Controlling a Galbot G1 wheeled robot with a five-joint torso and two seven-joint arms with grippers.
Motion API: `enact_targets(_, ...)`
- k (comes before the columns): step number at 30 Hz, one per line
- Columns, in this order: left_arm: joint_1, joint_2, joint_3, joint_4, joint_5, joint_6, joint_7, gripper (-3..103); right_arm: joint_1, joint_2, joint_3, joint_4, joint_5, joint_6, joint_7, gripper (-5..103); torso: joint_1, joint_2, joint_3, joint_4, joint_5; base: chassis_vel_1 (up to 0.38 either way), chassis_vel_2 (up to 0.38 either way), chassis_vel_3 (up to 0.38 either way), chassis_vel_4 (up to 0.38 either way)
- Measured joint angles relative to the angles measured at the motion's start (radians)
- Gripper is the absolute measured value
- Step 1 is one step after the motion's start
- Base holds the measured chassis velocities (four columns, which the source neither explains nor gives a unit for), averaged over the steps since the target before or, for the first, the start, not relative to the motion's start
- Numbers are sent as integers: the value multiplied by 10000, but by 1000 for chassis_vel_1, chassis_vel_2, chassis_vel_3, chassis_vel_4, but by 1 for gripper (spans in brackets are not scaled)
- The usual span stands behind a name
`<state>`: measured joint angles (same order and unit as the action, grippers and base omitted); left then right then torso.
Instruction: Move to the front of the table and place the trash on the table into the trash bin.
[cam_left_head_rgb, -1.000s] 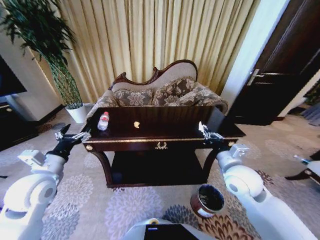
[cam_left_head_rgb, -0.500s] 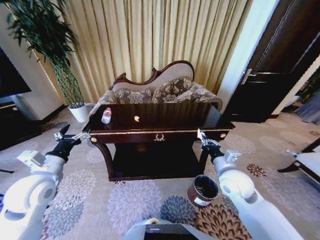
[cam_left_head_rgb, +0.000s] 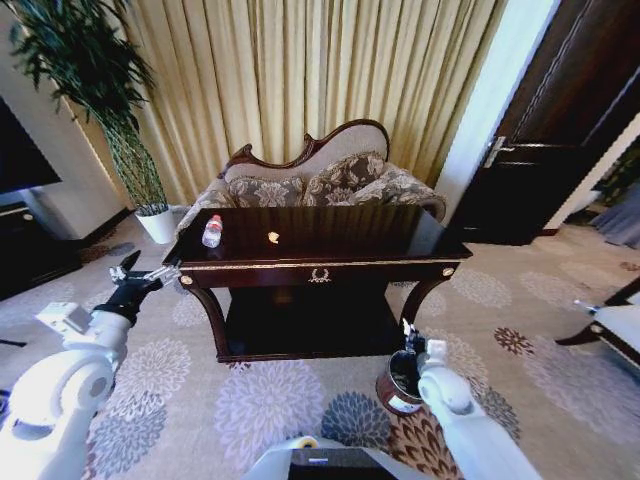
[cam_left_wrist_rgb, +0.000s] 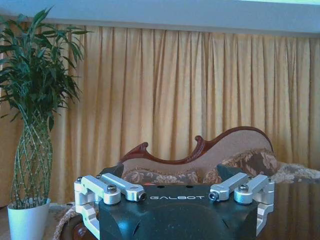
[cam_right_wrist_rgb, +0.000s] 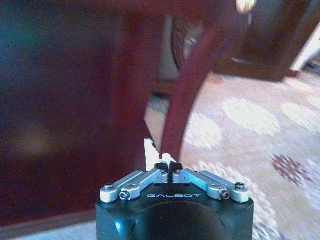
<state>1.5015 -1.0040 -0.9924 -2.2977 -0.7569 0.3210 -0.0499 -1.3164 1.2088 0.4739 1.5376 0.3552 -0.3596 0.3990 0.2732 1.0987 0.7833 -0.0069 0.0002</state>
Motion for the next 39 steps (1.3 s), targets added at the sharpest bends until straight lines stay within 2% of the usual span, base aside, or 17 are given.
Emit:
enact_targets(2, 9, -28, -58, 9, -7, 0, -12, 100, 479, 308, -12, -1244, -530, 366, 16, 0, 0, -1, 0, 0, -2, 0, 0, 0, 0)
enact_targets(8, 142, -52, -178, -63, -34, -1, -2, 100, 1146, 480, 61, -2703, -1059, 767, 190, 0, -1, 1, 0, 1, -2, 0, 0, 0, 0)
enact_targets(12, 155, -73, -189, -108, -39, -4, 10, 100, 1681, 431, 190, -3673, -1487, 929, 712, -3, 0, 0, 0, -1, -1, 0, 0, 0, 0)
enact_targets(13, 157, -84, -170, -130, -39, -4, 12, 100, 1721, 374, 219, -3699, -1520, 837, 773, 7, 0, 0, 0, -1, -2, 0, 0, 0, 0)
enact_targets(15, 156, -96, -156, -150, -37, -4, 13, 100, 1720, 315, 238, -3664, -1524, 698, 808, 7, 0, 0, 0, -1, -4, 0, 0, 0, 0)
enact_targets(16, 150, -107, -136, -165, -35, -5, 14, 100, 1681, 272, 245, -3542, -1516, 581, 832, 17, -1, 1, 0, -2, -3, 0, 0, 0, 0)
enact_targets(18, 150, -116, -126, -180, -33, -4, 15, 100, 1630, 249, 245, -3425, -1504, 502, 837, 17, 0, 1, -1, -1, -3, 0, 0, 0, 0)
enact_targets(20, 150, -124, -118, -193, -27, -4, 16, 100, 1564, 234, 245, -3293, -1494, 432, 837, 22, -1, 1, -1, -1, -4, 0, 0, 0, 0)
enact_targets(21, 152, -128, -116, -209, -24, -5, 16, 100, 1491, 231, 244, -3182, -1506, 397, 827, 27, -1, 1, -1, -1, -3, 0, 0, 0, 0)
enact_targets(22, 160, -129, -126, -230, -24, -4, 17, 100, 1423, 231, 243, -3110, -1559, 385, 808, 38, 0, 1, -1, -1, -2, 0, 0, 0, 0)
enact_targets(28, 222, -95, -257, -245, -54, -4, 16, 100, 1226, 228, 242, -2797, -1653, 384, 779, 54, -1, 1, -1, -1, -1, 0, 0, 0, 0)
enact_targets(30, 237, -91, -295, -259, -74, -4, 17, 100, 1026, 203, 242, -2246, -1392, 589, 616, 65, -1, 0, -1, -1, -2, 0, 0, 0, 0)
enact_targets(31, 237, -91, -295, -259, -74, -4, 17, 100, 1026, 203, 242, -2246, -1392, 589, 616, 65, -1, 0, -1, -1, -2, 0, 0, 0, 0)
enact_targets(34, 240, -97, -297, -277, -81, -4, 18, 100, 563, 47, 226, -612, -612, 1176, -230, 82, 0, 0, -1, 0, -2, 0, 0, 0, 0)
enact_targets(35, 240, -97, -297, -277, -81, -4, 18, 100, 563, 47, 226, -612, -612, 1176, -230, 82, 0, 0, -1, 0, -2, 0, 0, 0, 0)
enact_targets(37, 214, -96, -263, -300, -81, 0, 17, 100, 231, -193, 219, 726, -312, 1559, -1260, 93, -1, 1, -1, 0, -3, 0, 0, 0, 0)
enact_targets(39, 206, -95, -251, -305, -81, 1, 17, 100, 180, -248, 215, 1002, -250, 1652, -1414, 93, -1, 2, -2, -1, -4, 0, 0, 0, 0)
